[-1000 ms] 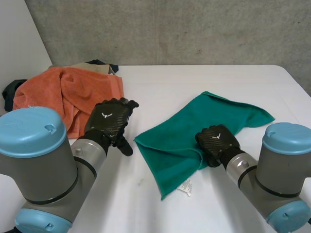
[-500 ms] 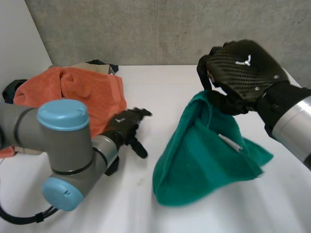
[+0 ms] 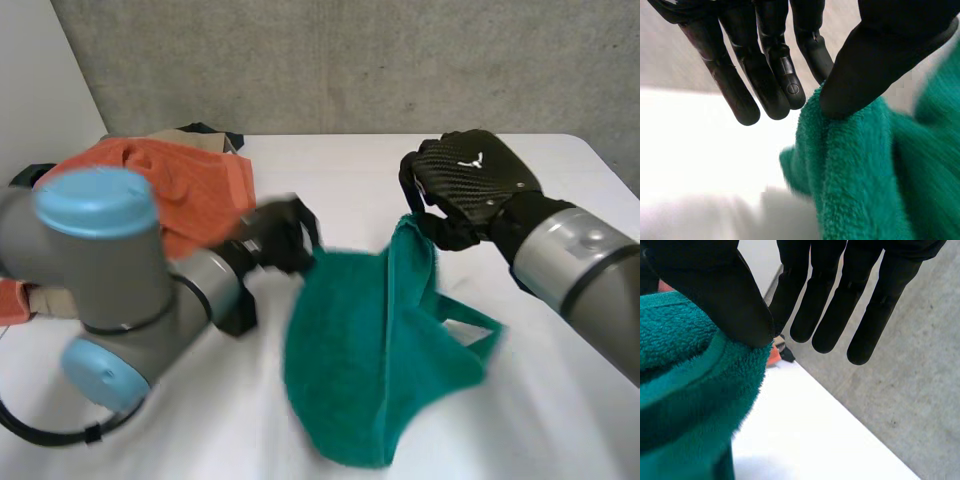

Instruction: Fold the laundry.

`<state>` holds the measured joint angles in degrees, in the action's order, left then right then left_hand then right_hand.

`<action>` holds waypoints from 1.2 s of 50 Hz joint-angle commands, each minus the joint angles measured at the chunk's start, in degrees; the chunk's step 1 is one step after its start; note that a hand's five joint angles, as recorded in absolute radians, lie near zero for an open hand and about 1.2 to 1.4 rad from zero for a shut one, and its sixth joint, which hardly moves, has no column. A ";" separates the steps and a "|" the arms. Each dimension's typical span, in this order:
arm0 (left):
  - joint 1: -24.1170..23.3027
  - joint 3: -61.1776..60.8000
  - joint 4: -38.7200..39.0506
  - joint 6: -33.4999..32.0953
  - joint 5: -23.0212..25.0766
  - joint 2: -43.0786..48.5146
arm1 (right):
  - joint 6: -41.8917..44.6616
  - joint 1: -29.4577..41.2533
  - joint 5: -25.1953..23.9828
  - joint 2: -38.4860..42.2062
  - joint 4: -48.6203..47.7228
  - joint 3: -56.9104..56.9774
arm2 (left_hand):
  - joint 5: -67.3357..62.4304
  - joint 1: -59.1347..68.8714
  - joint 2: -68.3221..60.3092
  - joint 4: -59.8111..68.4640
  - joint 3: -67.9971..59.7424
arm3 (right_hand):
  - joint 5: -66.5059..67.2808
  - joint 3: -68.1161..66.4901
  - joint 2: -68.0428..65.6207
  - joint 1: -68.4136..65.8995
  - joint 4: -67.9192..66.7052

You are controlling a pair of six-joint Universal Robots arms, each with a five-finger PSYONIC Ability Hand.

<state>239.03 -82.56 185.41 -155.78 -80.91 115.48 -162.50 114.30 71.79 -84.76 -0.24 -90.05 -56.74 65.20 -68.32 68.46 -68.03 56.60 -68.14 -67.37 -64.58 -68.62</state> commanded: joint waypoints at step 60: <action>4.43 -1.56 8.83 -30.02 -7.16 6.78 | 21.09 1.72 -3.76 53.41 -4.42 43.92 | -13.26 14.80 -11.68 11.54 -11.97 | 13.40 -11.86 -12.63 -15.42 -11.38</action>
<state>243.71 -86.69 195.78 -186.30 -87.74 123.38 -140.94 116.13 67.17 -28.40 -5.36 -44.99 -53.11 63.62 -64.45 64.04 -63.70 55.45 -66.46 -67.02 -63.71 -66.56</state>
